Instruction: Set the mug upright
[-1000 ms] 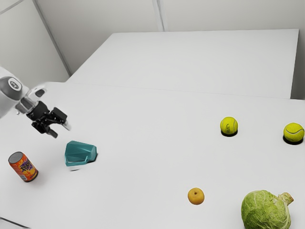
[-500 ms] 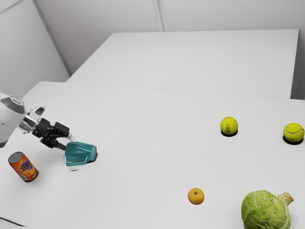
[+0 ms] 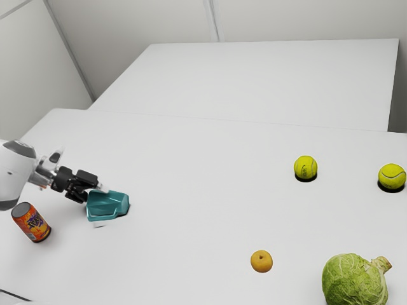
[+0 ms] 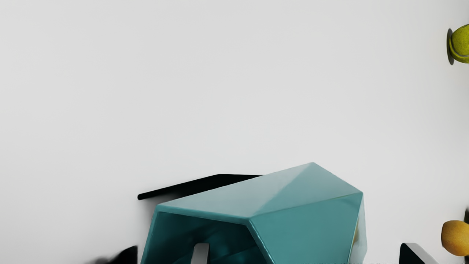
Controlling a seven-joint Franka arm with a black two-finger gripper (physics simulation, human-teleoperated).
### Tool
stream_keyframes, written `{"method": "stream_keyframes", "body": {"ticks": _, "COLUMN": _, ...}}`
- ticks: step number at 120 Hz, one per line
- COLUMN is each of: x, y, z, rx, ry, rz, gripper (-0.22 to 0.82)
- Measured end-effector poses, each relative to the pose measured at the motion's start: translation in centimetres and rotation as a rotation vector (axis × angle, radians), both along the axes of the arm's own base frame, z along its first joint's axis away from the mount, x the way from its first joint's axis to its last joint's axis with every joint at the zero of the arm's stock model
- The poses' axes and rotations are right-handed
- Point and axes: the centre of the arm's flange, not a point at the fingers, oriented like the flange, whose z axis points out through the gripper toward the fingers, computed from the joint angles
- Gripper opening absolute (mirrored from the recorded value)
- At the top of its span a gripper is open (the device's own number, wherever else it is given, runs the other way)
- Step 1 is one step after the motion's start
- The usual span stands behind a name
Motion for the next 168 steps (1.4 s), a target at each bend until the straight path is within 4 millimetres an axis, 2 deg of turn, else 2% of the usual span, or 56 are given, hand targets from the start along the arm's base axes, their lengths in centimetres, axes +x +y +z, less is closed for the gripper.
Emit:
{"method": "stream_keyframes", "body": {"ticks": 21, "x": -0.1, "y": -0.5, "z": -0.2, "rx": -0.026, "ry": -0.035, "rz": -0.017, "gripper": 0.49}}
{"method": "stream_keyframes", "body": {"ticks": 60, "x": 0.0, "y": -0.7, "z": 0.0, "rx": -0.027, "ry": -0.085, "rz": -0.050, "gripper": 0.14}}
{"method": "stream_keyframes", "body": {"ticks": 98, "x": 0.1, "y": -0.9, "z": 1.1, "rx": -0.008, "ry": -0.125, "rz": -0.080, "gripper": -0.05}}
{"method": "stream_keyframes", "body": {"ticks": 131, "x": 0.2, "y": -1.7, "z": 3.4, "rx": 0.018, "ry": -0.171, "rz": -0.109, "gripper": -0.15}}
{"method": "stream_keyframes", "body": {"ticks": 168, "x": 1.9, "y": -4.4, "z": 9.2, "rx": 0.131, "ry": -0.242, "rz": -0.228, "gripper": -0.17}}
